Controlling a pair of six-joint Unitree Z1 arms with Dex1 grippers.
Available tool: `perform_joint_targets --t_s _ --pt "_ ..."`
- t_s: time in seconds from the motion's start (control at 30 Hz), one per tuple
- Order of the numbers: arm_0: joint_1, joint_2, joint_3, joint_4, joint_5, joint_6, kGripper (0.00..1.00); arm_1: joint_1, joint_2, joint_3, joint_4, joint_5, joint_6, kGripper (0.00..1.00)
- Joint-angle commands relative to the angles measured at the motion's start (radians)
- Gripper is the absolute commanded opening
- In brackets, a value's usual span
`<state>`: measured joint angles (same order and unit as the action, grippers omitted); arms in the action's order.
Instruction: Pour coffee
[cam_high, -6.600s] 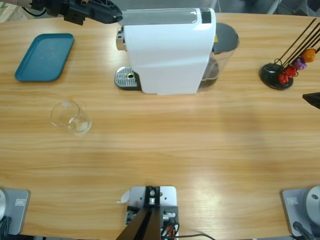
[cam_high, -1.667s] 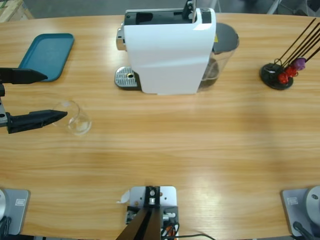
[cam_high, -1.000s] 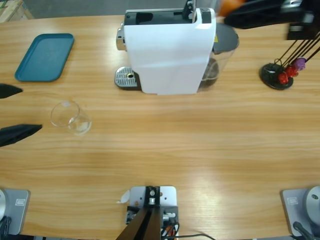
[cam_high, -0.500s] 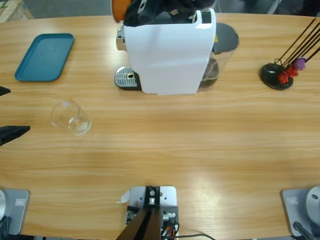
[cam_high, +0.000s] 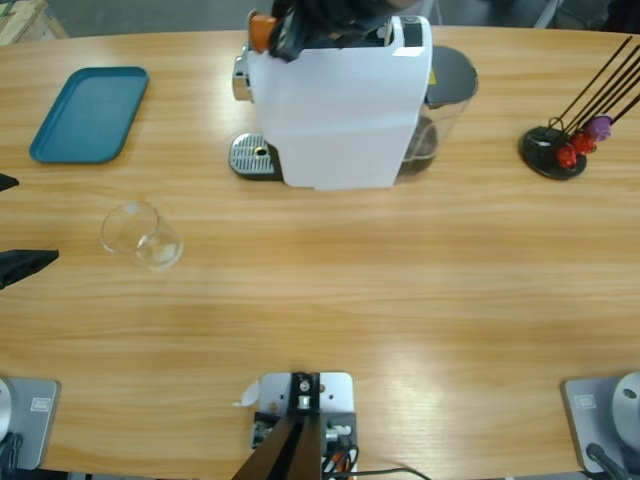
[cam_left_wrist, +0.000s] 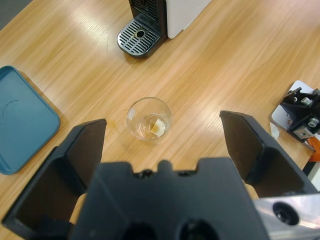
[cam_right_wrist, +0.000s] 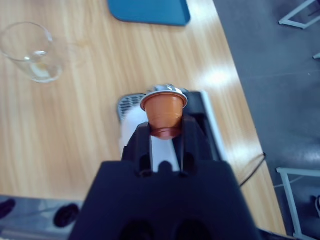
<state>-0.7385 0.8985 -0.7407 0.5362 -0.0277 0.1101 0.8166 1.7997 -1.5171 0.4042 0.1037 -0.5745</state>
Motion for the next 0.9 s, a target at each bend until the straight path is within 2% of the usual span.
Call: perform_joint_targets --t_s 0.03,0.4,0.9 --pt "0.008 0.022 0.027 0.011 -0.003 -0.005 0.991 -0.076 0.005 -0.016 0.002 0.079 -0.030 0.016" --pt "0.008 0.020 0.034 0.010 -0.003 -0.006 0.991 -0.079 0.049 -0.046 0.006 0.124 -0.033 0.020" --pt "0.008 0.020 0.034 0.008 -0.002 -0.007 0.991 -0.084 0.049 -0.016 0.010 0.116 -0.048 0.020"
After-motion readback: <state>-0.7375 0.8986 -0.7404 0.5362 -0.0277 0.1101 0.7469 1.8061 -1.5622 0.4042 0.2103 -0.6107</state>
